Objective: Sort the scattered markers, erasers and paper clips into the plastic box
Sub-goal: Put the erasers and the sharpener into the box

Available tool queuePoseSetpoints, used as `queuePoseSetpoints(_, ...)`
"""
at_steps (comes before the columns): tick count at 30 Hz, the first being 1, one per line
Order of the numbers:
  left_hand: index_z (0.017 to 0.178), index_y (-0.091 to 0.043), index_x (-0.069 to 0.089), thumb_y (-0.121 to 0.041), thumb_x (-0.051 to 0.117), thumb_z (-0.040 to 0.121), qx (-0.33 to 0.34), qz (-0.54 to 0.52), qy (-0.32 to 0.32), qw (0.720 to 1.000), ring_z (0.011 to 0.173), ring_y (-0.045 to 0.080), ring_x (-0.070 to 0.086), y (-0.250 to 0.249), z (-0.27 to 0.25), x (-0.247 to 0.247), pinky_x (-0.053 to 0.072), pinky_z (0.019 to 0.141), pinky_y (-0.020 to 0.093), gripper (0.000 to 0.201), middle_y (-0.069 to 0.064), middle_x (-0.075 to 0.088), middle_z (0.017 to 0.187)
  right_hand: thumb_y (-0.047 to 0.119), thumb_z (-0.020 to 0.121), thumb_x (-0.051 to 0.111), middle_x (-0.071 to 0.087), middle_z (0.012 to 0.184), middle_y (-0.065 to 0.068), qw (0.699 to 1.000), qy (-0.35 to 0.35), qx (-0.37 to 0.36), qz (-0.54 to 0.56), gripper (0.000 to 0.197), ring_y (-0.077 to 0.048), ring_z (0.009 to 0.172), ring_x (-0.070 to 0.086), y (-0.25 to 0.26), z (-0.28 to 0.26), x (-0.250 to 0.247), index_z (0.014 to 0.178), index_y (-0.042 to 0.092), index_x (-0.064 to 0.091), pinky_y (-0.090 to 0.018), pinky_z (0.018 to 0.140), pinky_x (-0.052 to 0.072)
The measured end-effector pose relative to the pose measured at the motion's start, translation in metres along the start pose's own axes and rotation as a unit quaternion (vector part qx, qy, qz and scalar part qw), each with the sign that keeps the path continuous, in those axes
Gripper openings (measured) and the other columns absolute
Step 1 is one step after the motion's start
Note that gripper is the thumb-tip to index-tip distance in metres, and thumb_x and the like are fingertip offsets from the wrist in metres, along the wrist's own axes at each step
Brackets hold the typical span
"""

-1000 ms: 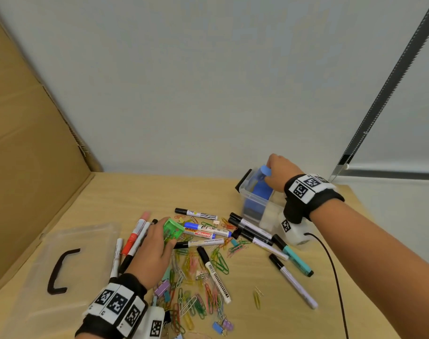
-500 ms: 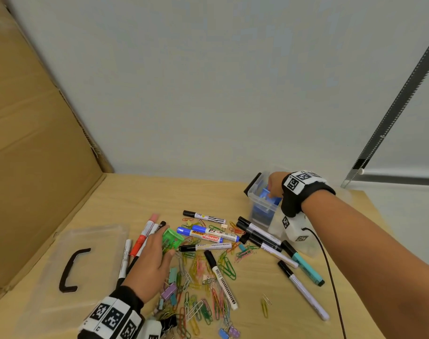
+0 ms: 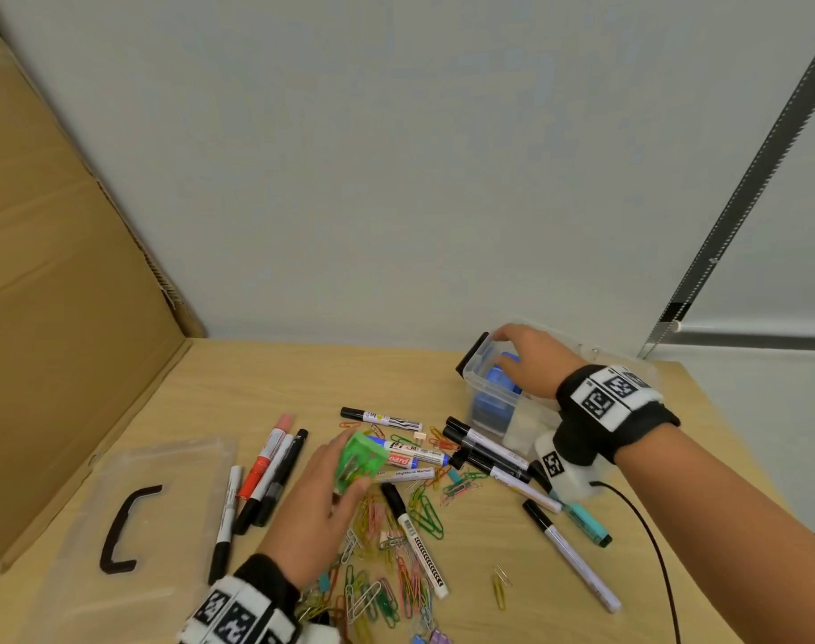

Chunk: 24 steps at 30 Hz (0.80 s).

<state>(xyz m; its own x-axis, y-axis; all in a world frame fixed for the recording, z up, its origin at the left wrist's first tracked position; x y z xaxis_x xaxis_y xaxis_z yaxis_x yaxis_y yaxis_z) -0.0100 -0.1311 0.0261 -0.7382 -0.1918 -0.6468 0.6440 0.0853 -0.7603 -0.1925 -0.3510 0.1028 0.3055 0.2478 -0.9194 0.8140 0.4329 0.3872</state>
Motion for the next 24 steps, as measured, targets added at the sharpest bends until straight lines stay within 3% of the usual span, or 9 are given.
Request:
queuePoseSetpoints(2, 0.146, -0.038, 0.017, -0.051, 0.045, 0.087, 0.012, -0.004, -0.015, 1.0, 0.124, 0.002, 0.046, -0.024, 0.013, 0.009, 0.047, 0.102, 0.032, 0.066, -0.012, 0.041, 0.144, 0.025, 0.096, 0.05, 0.057, 0.126, -0.001, 0.995, 0.021, -0.035, 0.088, 0.032, -0.016, 0.105, 0.058, 0.014, -0.023, -0.001, 0.126, 0.017, 0.053, -0.029, 0.092, 0.046)
queuePoseSetpoints(6, 0.147, -0.03, 0.024, -0.038, 0.053, 0.092, 0.05, -0.066, -0.045, 0.996, 0.118, 0.003, 0.05, -0.078, 0.047, 0.031, 0.049, 0.097, 0.026, 0.063, -0.009, 0.047, 0.139, 0.034, 0.093, 0.055, 0.067, 0.11, -0.006, 0.943, 0.192, -0.05, 0.267, 0.03, -0.017, 0.094, 0.069, 0.035, -0.058, 0.027, 0.118, 0.019, 0.058, -0.033, 0.088, 0.055)
queuePoseSetpoints(9, 0.147, -0.023, 0.028, -0.03, 0.053, 0.094, 0.097, -0.09, -0.071, 0.989, 0.117, 0.005, 0.051, -0.118, 0.074, 0.045, 0.048, 0.099, 0.031, 0.059, -0.006, 0.049, 0.134, 0.025, 0.092, 0.058, 0.069, 0.105, -0.013, 0.929, 0.181, -0.053, 0.318, 0.025, -0.022, 0.09, 0.069, 0.027, -0.059, 0.019, 0.113, 0.012, 0.059, -0.034, 0.083, 0.057)
queuePoseSetpoints(13, 0.149, -0.022, 0.021, -0.034, 0.043, 0.098, 0.105, -0.022, -0.052, 0.993, 0.123, 0.009, 0.044, -0.136, 0.12, 0.07, 0.039, 0.105, 0.026, 0.057, -0.004, 0.038, 0.139, 0.023, 0.09, 0.062, 0.064, 0.1, -0.007, 0.984, -0.022, -0.056, 0.168, 0.02, -0.019, 0.082, 0.062, -0.004, -0.032, -0.039, 0.105, 0.009, 0.064, -0.025, 0.069, 0.048)
queuePoseSetpoints(16, 0.149, -0.013, 0.018, -0.034, 0.036, 0.1, 0.078, 0.082, -0.017, 0.993, 0.136, 0.02, 0.031, -0.122, 0.147, 0.097, 0.03, 0.113, 0.033, 0.056, 0.005, 0.029, 0.15, 0.019, 0.089, 0.063, 0.059, 0.105, -0.013, 0.99, -0.116, -0.004, 0.074, 0.026, -0.029, 0.095, 0.058, -0.028, -0.005, -0.058, 0.11, 0.005, 0.059, -0.031, 0.077, 0.042)
queuePoseSetpoints(18, 0.15, -0.009, 0.016, -0.047, 0.015, 0.098, 0.053, 0.138, 0.015, 0.989, 0.144, 0.023, 0.017, -0.11, 0.15, 0.114, 0.017, 0.119, 0.034, 0.064, 0.008, 0.017, 0.157, 0.015, 0.088, 0.061, 0.058, 0.11, -0.018, 0.993, -0.106, 0.028, 0.033, 0.031, -0.034, 0.099, 0.057, -0.036, 0.015, -0.047, 0.115, 0.005, 0.049, -0.035, 0.077, 0.042)
queuePoseSetpoints(20, 0.15, -0.009, 0.014, -0.059, -0.01, 0.079, 0.049, 0.145, 0.016, 0.988, 0.146, 0.021, 0.006, -0.105, 0.147, 0.121, 0.002, 0.118, 0.028, 0.091, 0.007, 0.008, 0.159, 0.012, 0.087, 0.059, 0.059, 0.108, -0.02, 0.996, -0.067, 0.055, -0.012, 0.034, -0.036, 0.095, 0.058, -0.041, 0.033, -0.028, 0.114, 0.004, 0.041, -0.035, 0.072, 0.042)
queuePoseSetpoints(22, 0.151, -0.01, 0.011, -0.06, -0.016, 0.071, 0.053, 0.136, 0.003, 0.989, 0.147, 0.019, 0.001, -0.104, 0.146, 0.122, -0.003, 0.117, 0.026, 0.099, 0.005, 0.003, 0.16, 0.013, 0.086, 0.06, 0.06, 0.107, -0.02, 0.995, -0.018, 0.082, -0.057, 0.039, -0.035, 0.095, 0.06, -0.047, 0.048, -0.009, 0.117, 0.004, 0.038, -0.035, 0.069, 0.043)
queuePoseSetpoints(24, 0.151, -0.01, 0.009, -0.061, -0.016, 0.071, 0.057, 0.133, 0.001, 0.989, 0.147, 0.019, -0.001, -0.102, 0.147, 0.124, -0.002, 0.117, 0.027, 0.098, 0.004, 0.001, 0.16, 0.019, 0.08, 0.067, 0.061, 0.108, -0.018, 0.99, 0.027, 0.102, -0.096, 0.051, -0.035, 0.096, 0.062, -0.056, 0.059, 0.009, 0.119, 0.005, 0.038, -0.038, 0.075, 0.049)
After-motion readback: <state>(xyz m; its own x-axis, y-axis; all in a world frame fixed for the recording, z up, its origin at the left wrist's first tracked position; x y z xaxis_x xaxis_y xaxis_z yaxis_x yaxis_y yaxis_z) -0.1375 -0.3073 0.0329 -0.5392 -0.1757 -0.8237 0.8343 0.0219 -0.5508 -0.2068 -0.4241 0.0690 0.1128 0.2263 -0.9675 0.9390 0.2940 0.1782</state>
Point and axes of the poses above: each hand's wrist, its own z-axis towards the middle knuckle, its own x-axis out of the palm, y = z × x, the point moved 10 cm from there along z, towards the middle knuckle
